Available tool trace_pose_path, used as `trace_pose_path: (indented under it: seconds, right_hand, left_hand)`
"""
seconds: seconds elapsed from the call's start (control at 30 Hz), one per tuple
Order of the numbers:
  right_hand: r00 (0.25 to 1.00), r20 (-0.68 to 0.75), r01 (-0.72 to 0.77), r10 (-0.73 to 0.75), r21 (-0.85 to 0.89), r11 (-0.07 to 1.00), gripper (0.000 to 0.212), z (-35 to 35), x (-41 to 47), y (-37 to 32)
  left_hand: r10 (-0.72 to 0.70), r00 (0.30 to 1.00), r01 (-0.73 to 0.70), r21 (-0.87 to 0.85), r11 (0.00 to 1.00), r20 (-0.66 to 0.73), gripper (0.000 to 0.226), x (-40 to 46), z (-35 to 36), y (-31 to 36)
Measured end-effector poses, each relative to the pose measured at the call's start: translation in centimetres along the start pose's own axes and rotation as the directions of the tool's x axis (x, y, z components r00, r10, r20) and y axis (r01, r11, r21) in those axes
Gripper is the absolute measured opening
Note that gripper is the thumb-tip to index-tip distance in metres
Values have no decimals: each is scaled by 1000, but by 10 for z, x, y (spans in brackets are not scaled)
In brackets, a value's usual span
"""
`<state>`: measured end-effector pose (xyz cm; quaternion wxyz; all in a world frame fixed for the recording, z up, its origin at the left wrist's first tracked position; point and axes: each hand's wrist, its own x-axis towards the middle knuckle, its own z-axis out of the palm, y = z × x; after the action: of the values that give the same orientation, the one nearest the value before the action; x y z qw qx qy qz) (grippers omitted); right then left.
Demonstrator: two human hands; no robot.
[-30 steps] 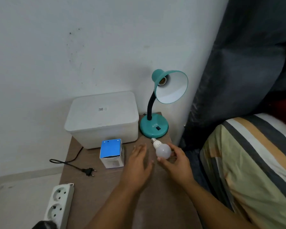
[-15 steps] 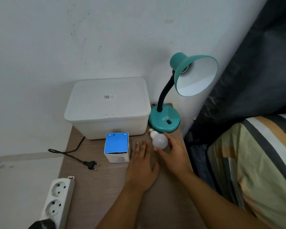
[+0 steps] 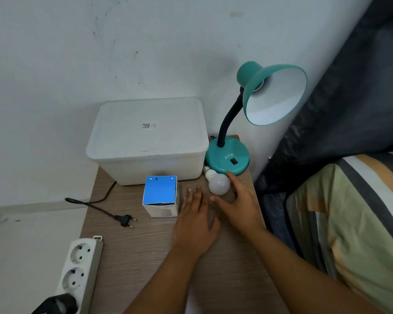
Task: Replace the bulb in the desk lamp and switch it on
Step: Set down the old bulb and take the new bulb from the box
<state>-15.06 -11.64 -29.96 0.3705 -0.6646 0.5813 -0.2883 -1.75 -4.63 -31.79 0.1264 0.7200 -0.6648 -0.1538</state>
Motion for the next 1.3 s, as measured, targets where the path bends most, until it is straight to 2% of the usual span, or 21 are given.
trace_pose_path:
  seconds: [0.3,0.43,0.63,0.8,0.9,1.0,1.07,1.3]
  right_hand:
    - [1000,15,-15,15,-1,1000,95,-18,-26,-2]
    - [1000,11,21,-21,-1,1000,85,-22,-47,-9]
    - [994,88,60,-61,14,998,53,-13,-68,-35]
    - [975,153,157,-161,42,987,47,1,-64,-66]
    - [958,173,223,-229,58,973,48,11,-55,-84]
    - [949,180,249,-260,83,965,47,20,-44,-95]
    - [950,190,234,-247,87,968,48,24,-39,-100]
    - [958,181,221,-222,23,975,45,37,-33,-95]
  left_hand:
    - [40,999,-38,-109,993,17,67,-40,-20,3]
    - [33,999,-34,-123,992,-11,62,-72,-29,-4]
    - [-228,967,183,-313,932,-116,50,-114,-49,-28]
    - [-466,856,289,-540,790,-224,52,-114,-65,-52]
    - [-518,815,278,-611,741,-258,67,-96,-73,-60]
    - [-502,835,230,-685,691,-226,83,-77,-81,-64]
    - [-467,860,182,-731,658,-207,85,-66,-84,-63]
    - [-458,865,127,-794,595,-205,83,-51,-84,-63]
